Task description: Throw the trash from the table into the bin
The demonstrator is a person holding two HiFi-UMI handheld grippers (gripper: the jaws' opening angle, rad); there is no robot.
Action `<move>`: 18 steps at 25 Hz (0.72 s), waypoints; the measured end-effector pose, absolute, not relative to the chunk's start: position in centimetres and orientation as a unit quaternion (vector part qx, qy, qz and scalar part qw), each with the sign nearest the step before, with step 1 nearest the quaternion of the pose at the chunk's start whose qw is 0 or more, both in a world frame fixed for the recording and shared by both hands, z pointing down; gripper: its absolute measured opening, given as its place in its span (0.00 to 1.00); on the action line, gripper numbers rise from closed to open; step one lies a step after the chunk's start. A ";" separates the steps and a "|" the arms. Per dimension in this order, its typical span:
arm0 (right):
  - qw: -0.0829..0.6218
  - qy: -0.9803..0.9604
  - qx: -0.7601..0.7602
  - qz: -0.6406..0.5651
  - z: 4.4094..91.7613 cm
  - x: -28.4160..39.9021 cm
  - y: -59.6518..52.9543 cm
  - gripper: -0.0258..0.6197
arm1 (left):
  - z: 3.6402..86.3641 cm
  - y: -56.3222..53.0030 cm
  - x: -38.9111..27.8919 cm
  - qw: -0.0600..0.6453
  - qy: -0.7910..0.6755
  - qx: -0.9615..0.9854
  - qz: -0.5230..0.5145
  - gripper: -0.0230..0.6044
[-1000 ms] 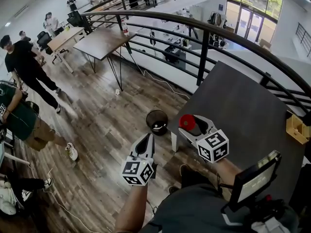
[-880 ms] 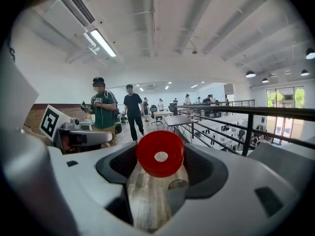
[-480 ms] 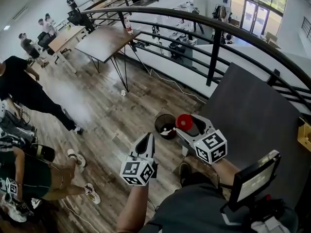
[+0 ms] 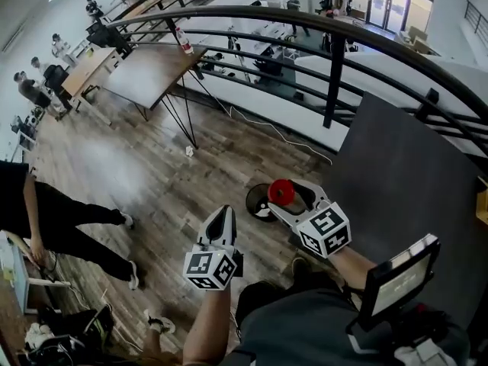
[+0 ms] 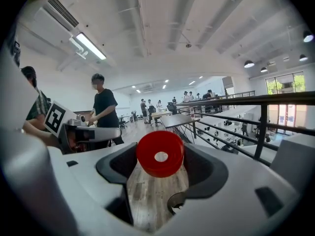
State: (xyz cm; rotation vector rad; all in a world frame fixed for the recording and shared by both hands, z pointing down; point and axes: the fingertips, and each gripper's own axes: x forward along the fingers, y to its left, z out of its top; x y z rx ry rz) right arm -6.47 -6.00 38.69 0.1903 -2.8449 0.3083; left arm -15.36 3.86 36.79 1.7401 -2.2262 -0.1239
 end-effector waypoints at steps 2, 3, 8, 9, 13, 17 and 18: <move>0.139 -0.982 0.070 0.106 39.1 -7.5 -6.6 0.51 | 37.2 2.7 -16.4 0.159 -0.771 0.615 -0.045 0.05; 0.140 -0.982 0.075 0.107 39.3 -8.0 -6.8 0.51 | 37.6 2.2 -16.9 0.161 -0.767 0.619 -0.045 0.05; 0.144 -0.976 0.116 0.112 40.0 -11.2 -7.9 0.51 | 38.6 -0.1 -20.6 0.169 -0.740 0.649 -0.042 0.05; 0.144 -0.975 0.127 0.114 40.1 -11.9 -8.1 0.51 | 38.7 -0.4 -21.6 0.169 -0.734 0.656 -0.041 0.05; 0.143 -0.967 0.169 0.122 40.2 -15.2 -8.1 0.51 | 38.7 -1.1 -25.9 0.169 -0.710 0.683 -0.034 0.05; 0.138 -0.960 0.207 0.130 40.9 -18.5 -9.0 0.51 | 39.4 -2.5 -29.9 0.168 -0.690 0.704 -0.029 0.05; 0.137 -0.958 0.215 0.133 41.3 -19.1 -9.3 0.51 | 39.9 -2.8 -30.6 0.170 -0.685 0.708 -0.025 0.05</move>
